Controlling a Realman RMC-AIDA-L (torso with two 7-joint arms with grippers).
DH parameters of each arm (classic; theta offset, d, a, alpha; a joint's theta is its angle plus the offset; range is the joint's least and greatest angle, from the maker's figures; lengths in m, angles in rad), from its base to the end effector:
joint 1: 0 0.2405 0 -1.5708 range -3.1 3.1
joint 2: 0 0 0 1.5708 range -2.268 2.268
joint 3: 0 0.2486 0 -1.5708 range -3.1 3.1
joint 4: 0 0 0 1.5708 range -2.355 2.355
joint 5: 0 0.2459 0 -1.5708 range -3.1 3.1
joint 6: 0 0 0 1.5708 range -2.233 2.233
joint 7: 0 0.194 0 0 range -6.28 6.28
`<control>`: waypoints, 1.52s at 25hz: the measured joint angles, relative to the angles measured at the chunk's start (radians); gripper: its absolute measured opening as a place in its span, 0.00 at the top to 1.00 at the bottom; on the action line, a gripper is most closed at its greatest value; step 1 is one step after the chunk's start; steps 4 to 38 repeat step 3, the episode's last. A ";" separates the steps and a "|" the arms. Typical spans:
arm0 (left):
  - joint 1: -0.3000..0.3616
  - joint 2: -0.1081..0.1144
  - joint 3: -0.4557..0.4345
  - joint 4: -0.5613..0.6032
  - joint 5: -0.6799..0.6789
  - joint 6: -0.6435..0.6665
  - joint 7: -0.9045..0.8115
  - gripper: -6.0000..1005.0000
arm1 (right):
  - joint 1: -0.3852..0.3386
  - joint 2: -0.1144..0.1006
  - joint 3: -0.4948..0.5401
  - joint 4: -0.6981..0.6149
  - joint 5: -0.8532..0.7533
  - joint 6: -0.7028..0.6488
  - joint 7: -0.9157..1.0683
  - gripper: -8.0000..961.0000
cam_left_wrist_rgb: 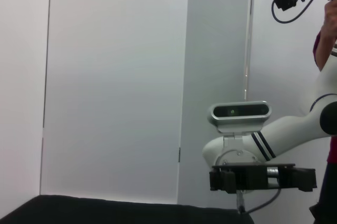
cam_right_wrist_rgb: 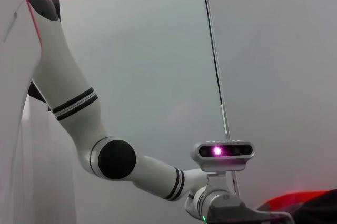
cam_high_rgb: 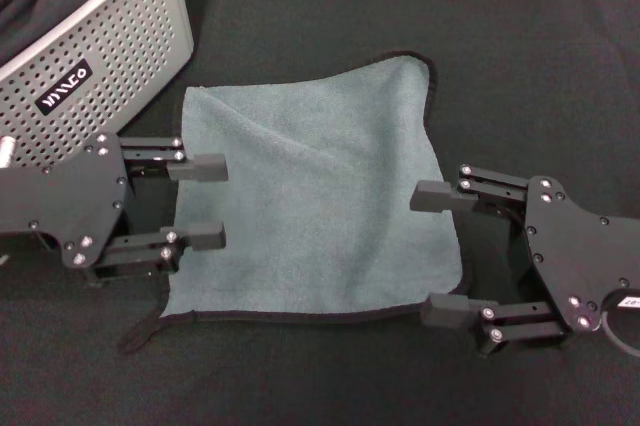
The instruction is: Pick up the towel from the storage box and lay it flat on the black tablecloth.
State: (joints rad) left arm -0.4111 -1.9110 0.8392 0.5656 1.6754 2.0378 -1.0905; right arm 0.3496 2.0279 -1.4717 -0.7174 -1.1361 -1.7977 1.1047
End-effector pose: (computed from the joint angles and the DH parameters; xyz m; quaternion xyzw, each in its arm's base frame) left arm -0.2472 0.2899 0.0327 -0.9251 -0.0371 -0.3767 0.0306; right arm 0.1595 0.2806 -0.0493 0.8890 -0.0132 -0.4571 0.0251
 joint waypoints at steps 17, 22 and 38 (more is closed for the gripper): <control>0.001 0.000 -0.006 0.000 -0.014 -0.001 -0.001 0.45 | 0.010 0.000 0.000 0.006 0.002 0.000 0.000 0.15; 0.001 0.000 -0.006 0.000 -0.014 -0.001 -0.001 0.45 | 0.010 0.000 0.000 0.006 0.002 0.000 0.000 0.15; 0.001 0.000 -0.006 0.000 -0.014 -0.001 -0.001 0.45 | 0.010 0.000 0.000 0.006 0.002 0.000 0.000 0.15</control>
